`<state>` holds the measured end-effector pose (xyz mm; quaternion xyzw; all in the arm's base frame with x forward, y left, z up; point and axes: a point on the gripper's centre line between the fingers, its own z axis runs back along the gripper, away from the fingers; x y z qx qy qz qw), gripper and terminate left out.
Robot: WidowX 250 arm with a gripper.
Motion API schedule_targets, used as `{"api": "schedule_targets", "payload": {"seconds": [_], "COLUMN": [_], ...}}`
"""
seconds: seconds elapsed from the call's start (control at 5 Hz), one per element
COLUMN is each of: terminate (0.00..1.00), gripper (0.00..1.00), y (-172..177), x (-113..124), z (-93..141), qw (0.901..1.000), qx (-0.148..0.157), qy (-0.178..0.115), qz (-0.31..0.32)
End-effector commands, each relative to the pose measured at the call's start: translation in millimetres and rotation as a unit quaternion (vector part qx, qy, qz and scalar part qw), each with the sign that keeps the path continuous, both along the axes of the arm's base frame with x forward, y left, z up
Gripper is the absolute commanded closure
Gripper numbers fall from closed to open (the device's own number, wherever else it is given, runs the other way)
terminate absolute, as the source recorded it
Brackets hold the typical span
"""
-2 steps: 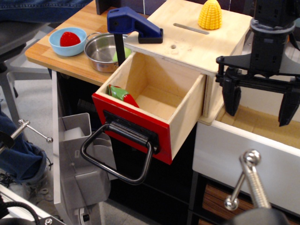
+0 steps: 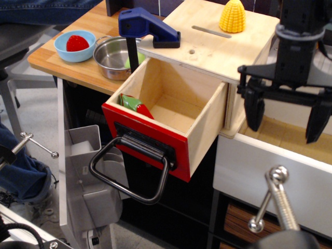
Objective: Close drawer of box
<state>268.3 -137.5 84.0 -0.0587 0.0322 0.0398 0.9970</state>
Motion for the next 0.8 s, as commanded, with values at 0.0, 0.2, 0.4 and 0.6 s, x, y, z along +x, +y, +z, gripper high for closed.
{"api": "schedule_targets", "payload": {"seconds": [0.0, 0.2, 0.4, 0.6], "terminate": [0.00, 0.00, 0.00, 0.00], "gripper": [0.00, 0.00, 0.00, 0.00], "y": [10.7, 30.2, 69.1, 102.4], "x": [-63.9, -77.3, -73.9, -69.9], "z": [26.5, 30.6, 29.8, 27.5], "qw": [0.9990, 0.9987, 0.9978, 0.9972], "qx": [-0.021, -0.014, -0.019, -0.002], "qy": [-0.008, -0.007, -0.002, -0.013], "qz": [-0.039, -0.049, -0.063, -0.074]}}
